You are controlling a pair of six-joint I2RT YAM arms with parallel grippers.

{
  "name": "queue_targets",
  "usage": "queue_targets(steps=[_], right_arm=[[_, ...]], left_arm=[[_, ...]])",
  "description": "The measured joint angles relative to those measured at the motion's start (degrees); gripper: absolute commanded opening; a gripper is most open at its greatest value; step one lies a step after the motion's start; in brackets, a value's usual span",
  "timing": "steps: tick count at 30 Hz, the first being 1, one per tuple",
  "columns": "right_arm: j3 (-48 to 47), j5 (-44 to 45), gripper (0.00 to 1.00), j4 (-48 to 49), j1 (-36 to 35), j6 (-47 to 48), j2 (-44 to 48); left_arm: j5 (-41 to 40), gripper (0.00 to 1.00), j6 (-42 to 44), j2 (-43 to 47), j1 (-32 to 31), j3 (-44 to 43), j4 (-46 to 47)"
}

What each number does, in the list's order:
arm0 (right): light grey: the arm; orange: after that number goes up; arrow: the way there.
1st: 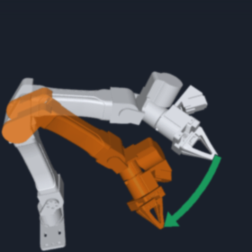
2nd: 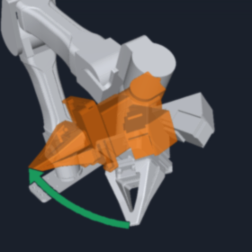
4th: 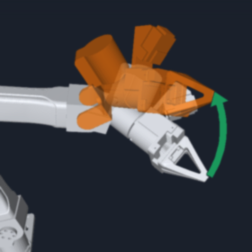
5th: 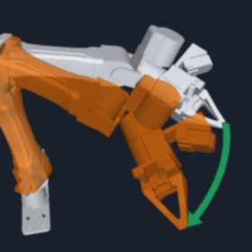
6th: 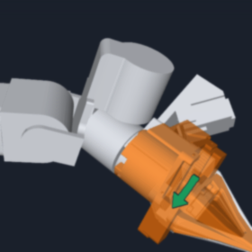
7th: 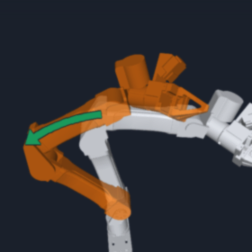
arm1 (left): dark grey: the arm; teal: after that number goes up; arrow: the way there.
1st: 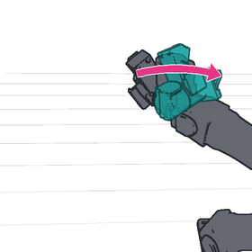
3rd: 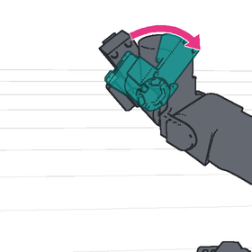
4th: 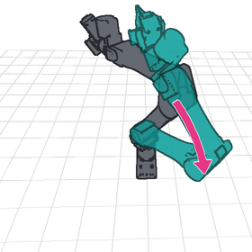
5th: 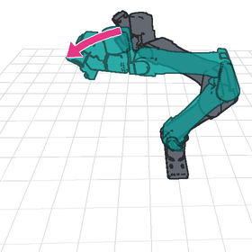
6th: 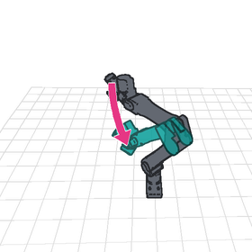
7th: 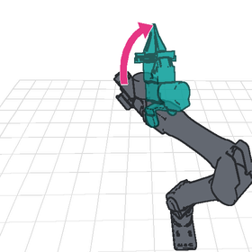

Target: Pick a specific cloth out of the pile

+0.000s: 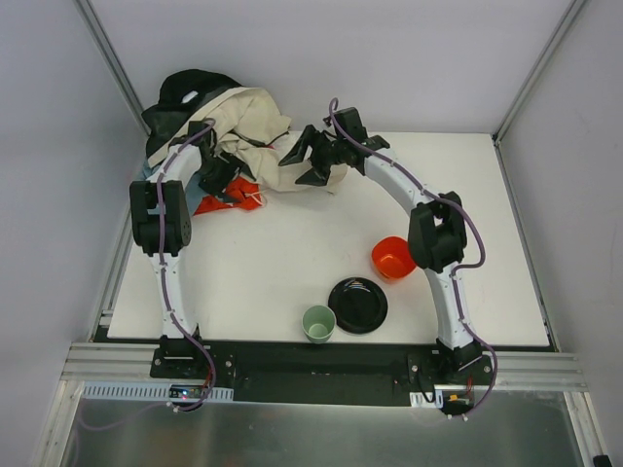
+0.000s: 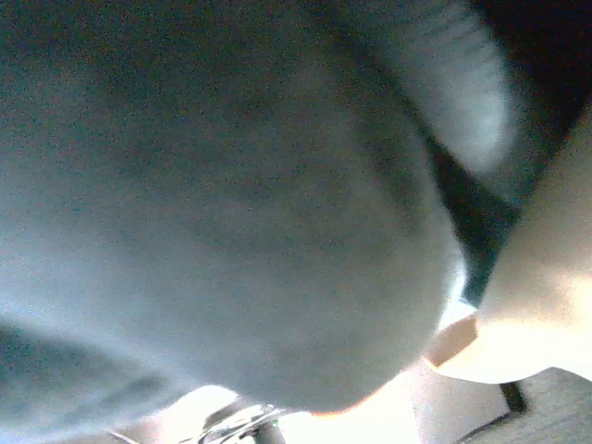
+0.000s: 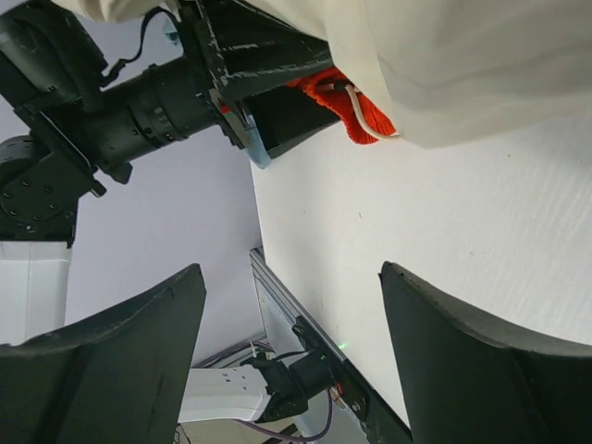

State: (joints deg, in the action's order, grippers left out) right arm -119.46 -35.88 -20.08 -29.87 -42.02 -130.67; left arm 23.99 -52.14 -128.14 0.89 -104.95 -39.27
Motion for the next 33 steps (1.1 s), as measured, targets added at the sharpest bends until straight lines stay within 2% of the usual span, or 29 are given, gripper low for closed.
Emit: queue_targets(steps=[5, 9, 15, 19, 25, 33], right_arm=[[-2.1, -0.2, 0.79, -3.9, -1.0, 2.1, 0.0], [-6.4, -0.7, 0.76, -4.7, -4.6, 2.2, -1.3], [-15.3, -1.3, 0.71, -3.7, -10.5, -0.1, -10.2], [-16.1, -0.9, 0.70, -2.9, -12.1, -2.4, -16.1], [-15.7, 2.3, 0.69, -1.9, -12.0, -5.1, -20.2], [-16.5, 6.1, 0.69, 5.0, -13.0, -13.4, -23.2]], left_arm=[[2.9, 0.84, 1.0, 1.2, 0.6, 0.2, 0.1], [5.8, 0.85, 3.1, 5.9, 2.6, 4.6, 1.0], [10.6, 0.86, 6.1, 14.8, 8.8, 9.4, 1.6], [12.2, 0.86, 7.5, 18.3, 12.0, 9.8, 1.8], [13.5, 0.86, 9.6, 20.5, 11.5, 10.2, 1.4], [14.7, 0.86, 11.1, 20.5, 11.5, 10.5, 0.3]])
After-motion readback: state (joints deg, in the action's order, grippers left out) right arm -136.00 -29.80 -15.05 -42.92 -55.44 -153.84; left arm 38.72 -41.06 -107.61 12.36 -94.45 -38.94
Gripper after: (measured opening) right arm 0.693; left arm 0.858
